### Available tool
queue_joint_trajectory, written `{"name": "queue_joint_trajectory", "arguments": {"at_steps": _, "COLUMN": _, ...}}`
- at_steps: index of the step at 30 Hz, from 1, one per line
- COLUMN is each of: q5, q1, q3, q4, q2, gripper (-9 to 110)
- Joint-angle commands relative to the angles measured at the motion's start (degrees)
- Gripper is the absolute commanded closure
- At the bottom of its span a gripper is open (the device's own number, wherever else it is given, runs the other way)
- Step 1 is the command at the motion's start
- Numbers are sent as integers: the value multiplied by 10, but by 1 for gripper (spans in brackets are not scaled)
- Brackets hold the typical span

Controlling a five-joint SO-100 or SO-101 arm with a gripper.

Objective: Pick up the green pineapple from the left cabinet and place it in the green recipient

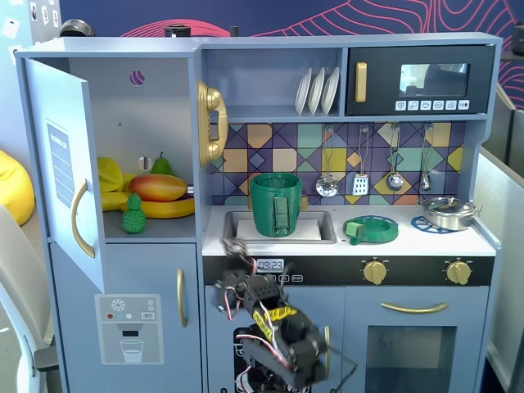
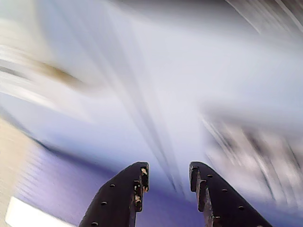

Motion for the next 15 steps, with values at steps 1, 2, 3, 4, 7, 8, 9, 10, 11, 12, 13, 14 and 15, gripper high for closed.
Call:
{"name": "queue_joint_trajectory", "arguments": {"at_steps": 1, "q5": -53, "q1": -55, "q3": -161, "q4": -82, "q2": -100, "gripper": 101}}
{"name": "queue_joint_trajectory", "arguments": {"at_steps": 2, "q5": -83, "q1": -58, "q3": -182, "q4": -98, "q2": -122, "gripper": 101}}
{"name": "queue_joint_trajectory", "arguments": {"at_steps": 3, "q5": -85, "q1": -61, "q3": -201, "q4": -118, "q2": -141, "gripper": 101}}
{"name": "queue_joint_trajectory", "arguments": {"at_steps": 4, "q5": -78, "q1": -63, "q3": -217, "q4": -139, "q2": -159, "gripper": 101}}
{"name": "queue_joint_trajectory", "arguments": {"at_steps": 7, "q5": -75, "q1": -71, "q3": -258, "q4": -172, "q2": -205, "gripper": 96}}
{"name": "queue_joint_trajectory", "arguments": {"at_steps": 8, "q5": -62, "q1": -76, "q3": -270, "q4": -184, "q2": -217, "gripper": 94}}
{"name": "queue_joint_trajectory", "arguments": {"at_steps": 9, "q5": -66, "q1": -79, "q3": -282, "q4": -184, "q2": -230, "gripper": 92}}
{"name": "queue_joint_trajectory", "arguments": {"at_steps": 10, "q5": -76, "q1": -84, "q3": -294, "q4": -185, "q2": -243, "gripper": 89}}
{"name": "queue_joint_trajectory", "arguments": {"at_steps": 11, "q5": -66, "q1": -86, "q3": -307, "q4": -186, "q2": -255, "gripper": 84}}
{"name": "queue_joint_trajectory", "arguments": {"at_steps": 12, "q5": -56, "q1": -86, "q3": -319, "q4": -185, "q2": -266, "gripper": 79}}
{"name": "queue_joint_trajectory", "arguments": {"at_steps": 13, "q5": -54, "q1": -88, "q3": -328, "q4": -192, "q2": -277, "gripper": 76}}
{"name": "queue_joint_trajectory", "arguments": {"at_steps": 14, "q5": -45, "q1": -92, "q3": -335, "q4": -206, "q2": -287, "gripper": 73}}
{"name": "queue_joint_trajectory", "arguments": {"at_steps": 15, "q5": -36, "q1": -94, "q3": -340, "q4": -223, "q2": -297, "gripper": 71}}
